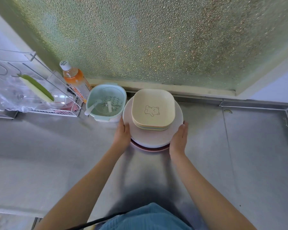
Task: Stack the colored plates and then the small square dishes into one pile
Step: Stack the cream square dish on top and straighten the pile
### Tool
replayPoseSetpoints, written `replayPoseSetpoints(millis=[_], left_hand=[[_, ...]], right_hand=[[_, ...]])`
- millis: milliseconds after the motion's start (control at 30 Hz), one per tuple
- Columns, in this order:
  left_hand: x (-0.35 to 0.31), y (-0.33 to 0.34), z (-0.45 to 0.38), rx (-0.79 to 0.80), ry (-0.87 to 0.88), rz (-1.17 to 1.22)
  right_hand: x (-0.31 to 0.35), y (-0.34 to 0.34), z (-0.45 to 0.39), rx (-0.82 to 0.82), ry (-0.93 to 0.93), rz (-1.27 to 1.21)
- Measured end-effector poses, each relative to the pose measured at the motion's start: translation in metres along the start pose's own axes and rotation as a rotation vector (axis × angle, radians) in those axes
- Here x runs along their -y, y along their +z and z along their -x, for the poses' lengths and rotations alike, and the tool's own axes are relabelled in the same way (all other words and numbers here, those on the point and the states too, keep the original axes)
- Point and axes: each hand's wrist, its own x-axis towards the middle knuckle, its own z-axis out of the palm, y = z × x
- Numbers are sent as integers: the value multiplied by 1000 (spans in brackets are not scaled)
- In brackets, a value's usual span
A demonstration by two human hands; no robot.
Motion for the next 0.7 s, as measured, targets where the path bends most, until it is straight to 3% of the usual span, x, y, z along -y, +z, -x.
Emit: replayPoseSetpoints(millis=[100, 167, 300, 433, 700], left_hand=[[-17, -2, 17, -207, 61, -21], [-31, -3, 13, -289, 37, 12], [-60, -3, -24, -90, -68, 135], [-67, 4, -38, 106, 67, 98], [-48, 17, -1, -143, -27, 332]], right_hand=[[17, 3, 16, -33, -209, 3], [29, 12, 31, -12, -239, -25], [37, 36, 52, 36, -133, -108], [39, 46, 48, 27, -132, -99], [69, 35, -20, 86, -194, -131]])
